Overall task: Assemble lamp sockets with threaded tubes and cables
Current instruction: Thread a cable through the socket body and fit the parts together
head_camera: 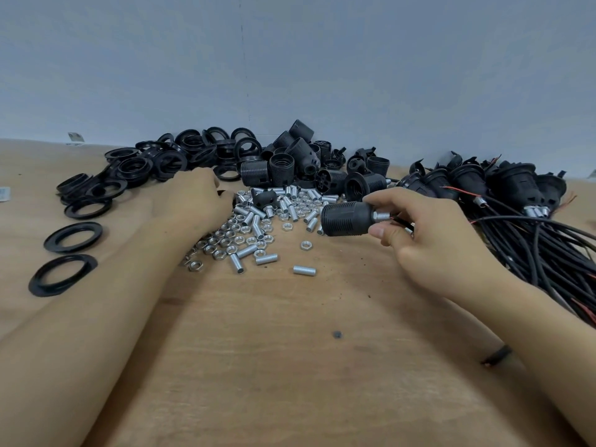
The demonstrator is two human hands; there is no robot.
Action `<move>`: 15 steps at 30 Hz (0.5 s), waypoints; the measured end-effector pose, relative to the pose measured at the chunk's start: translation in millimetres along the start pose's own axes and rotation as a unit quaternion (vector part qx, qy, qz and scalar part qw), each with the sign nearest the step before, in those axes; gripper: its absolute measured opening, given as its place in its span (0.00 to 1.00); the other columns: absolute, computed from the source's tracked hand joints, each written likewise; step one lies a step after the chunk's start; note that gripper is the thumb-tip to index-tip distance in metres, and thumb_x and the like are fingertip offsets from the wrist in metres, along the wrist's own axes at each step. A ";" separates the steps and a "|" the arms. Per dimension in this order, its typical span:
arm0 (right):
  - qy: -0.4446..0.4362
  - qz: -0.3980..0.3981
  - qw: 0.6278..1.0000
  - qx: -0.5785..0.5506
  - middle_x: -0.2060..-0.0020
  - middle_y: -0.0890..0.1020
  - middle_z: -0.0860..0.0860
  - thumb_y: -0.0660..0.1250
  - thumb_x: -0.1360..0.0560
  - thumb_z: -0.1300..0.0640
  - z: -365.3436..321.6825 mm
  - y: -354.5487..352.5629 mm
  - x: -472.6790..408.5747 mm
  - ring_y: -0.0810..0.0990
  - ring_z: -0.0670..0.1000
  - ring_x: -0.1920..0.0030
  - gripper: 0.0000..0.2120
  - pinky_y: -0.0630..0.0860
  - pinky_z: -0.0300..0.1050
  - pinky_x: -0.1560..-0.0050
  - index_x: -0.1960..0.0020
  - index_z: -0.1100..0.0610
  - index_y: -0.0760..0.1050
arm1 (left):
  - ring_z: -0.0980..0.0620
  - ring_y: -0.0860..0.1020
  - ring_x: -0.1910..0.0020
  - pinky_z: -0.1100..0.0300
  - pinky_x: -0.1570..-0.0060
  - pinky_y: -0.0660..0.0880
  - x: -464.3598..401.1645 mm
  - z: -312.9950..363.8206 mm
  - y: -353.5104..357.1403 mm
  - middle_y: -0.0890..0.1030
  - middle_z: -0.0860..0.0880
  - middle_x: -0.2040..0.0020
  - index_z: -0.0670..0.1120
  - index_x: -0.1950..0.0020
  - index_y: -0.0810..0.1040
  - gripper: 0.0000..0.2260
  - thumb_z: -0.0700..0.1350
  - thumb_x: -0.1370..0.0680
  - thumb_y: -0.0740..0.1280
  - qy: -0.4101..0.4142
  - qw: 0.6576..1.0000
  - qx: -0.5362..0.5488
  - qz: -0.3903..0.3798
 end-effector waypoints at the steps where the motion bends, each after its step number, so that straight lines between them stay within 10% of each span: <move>1: 0.000 -0.004 1.000 0.002 0.60 0.81 0.38 0.70 0.25 0.59 -0.6 0.4 0.1 0.81 0.48 0.59 0.15 0.77 0.51 0.50 0.42 0.44 0.77 | 0.43 0.77 0.54 0.56 0.64 0.68 0.4 1.8 0.5 0.83 0.46 0.52 0.47 0.43 0.80 0.15 0.55 0.21 0.63 0.002 1.000 0.011 -0.004; 10: 0.012 -0.048 0.998 0.042 0.56 0.83 0.48 0.69 0.24 0.57 -2.5 5.1 2.1 0.79 0.50 0.57 0.16 0.76 0.50 0.52 0.38 0.44 0.76 | 0.45 0.77 0.45 0.53 0.49 0.73 -2.5 4.2 2.1 0.80 0.46 0.43 0.48 0.38 0.78 0.17 0.48 0.26 0.70 0.020 0.992 0.119 -0.021; 15: 0.016 -0.063 0.997 0.051 0.55 0.83 0.48 0.69 0.24 0.55 -1.2 4.8 2.4 0.79 0.50 0.55 0.15 0.77 0.53 0.50 0.39 0.44 0.75 | 0.56 0.76 0.53 0.74 0.51 0.68 2.9 17.2 -5.9 0.75 0.45 0.38 0.50 0.34 0.76 0.21 0.39 0.27 0.67 0.059 0.974 0.216 0.032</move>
Point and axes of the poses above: each hand's wrist, its own x-axis away from the middle knuckle, its own y-axis out of the palm, z = x × y, the point moved 5 cm from there along -x, towards the middle knuckle
